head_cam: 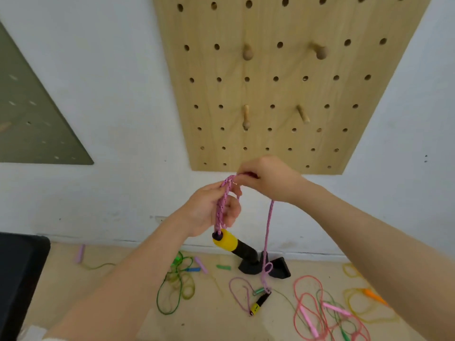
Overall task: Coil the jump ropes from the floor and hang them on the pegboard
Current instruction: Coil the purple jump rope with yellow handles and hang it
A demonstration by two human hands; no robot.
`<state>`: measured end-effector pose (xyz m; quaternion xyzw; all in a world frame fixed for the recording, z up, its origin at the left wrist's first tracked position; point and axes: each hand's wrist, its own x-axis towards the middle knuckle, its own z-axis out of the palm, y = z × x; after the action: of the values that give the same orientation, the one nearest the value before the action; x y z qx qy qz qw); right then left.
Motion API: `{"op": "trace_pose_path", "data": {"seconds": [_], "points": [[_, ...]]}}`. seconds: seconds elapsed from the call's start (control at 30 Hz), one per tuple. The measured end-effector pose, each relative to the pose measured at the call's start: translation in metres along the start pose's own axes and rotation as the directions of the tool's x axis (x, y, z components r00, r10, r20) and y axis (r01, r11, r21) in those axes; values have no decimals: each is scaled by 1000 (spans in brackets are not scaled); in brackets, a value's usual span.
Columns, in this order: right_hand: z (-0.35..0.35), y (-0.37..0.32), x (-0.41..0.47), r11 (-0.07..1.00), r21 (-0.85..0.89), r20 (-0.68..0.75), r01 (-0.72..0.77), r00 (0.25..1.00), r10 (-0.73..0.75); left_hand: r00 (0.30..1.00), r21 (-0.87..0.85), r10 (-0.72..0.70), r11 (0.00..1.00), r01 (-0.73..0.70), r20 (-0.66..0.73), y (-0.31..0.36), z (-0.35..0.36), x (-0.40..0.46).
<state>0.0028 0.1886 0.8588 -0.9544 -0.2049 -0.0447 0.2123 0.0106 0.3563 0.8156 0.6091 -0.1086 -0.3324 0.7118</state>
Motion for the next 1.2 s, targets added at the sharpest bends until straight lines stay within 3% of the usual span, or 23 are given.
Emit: {"op": "trace_pose_path", "data": {"seconds": [0.1,0.13,0.2,0.27,0.33,0.47,0.6,0.67,0.8,0.87,0.93,1.0,1.07,1.1,1.2], "points": [[1,0,2,955,244,-222,-169,949,225,998,-73,-47,996,50,50,7,-10,-4],[3,1,0,899,398,-196,-184,940,279,996,-79,-56,995,61,70,9,-12,-4],[9,1,-6,738,644,-1,-201,965,263,986,-82,-69,993,82,154,13,-15,-6],[17,-1,-13,678,707,133,-199,980,149,963,-117,-69,988,103,260,17,-15,-9],[19,-2,-17,602,778,159,-177,984,84,954,-183,-33,979,91,299,20,-18,-9],[12,1,-22,447,872,209,-198,978,24,964,-382,183,919,-98,193,19,-20,-12],[21,8,-25,351,905,229,-242,970,80,916,-632,394,729,-263,72,16,-5,-12],[23,16,-27,422,869,227,-259,966,124,900,-673,435,673,-307,25,19,4,-10],[25,57,-47,773,499,328,-390,911,248,879,-648,411,605,-463,-244,32,10,-8],[23,77,-64,749,488,352,-448,887,300,849,-553,384,644,-528,-364,33,7,-4],[18,85,-72,722,497,337,-481,874,350,856,-428,316,761,-486,-410,25,14,7],[14,87,-67,881,234,308,-411,891,333,884,-368,243,841,-398,-401,13,32,19],[8,75,-60,969,-25,350,-246,906,239,924,-321,197,896,-305,-328,1,52,33],[3,66,-59,989,-78,374,-128,915,148,939,-242,188,934,-261,-288,-4,63,37],[-20,50,-59,997,19,312,81,947,-83,967,113,162,983,-142,-198,-15,91,45]]}}
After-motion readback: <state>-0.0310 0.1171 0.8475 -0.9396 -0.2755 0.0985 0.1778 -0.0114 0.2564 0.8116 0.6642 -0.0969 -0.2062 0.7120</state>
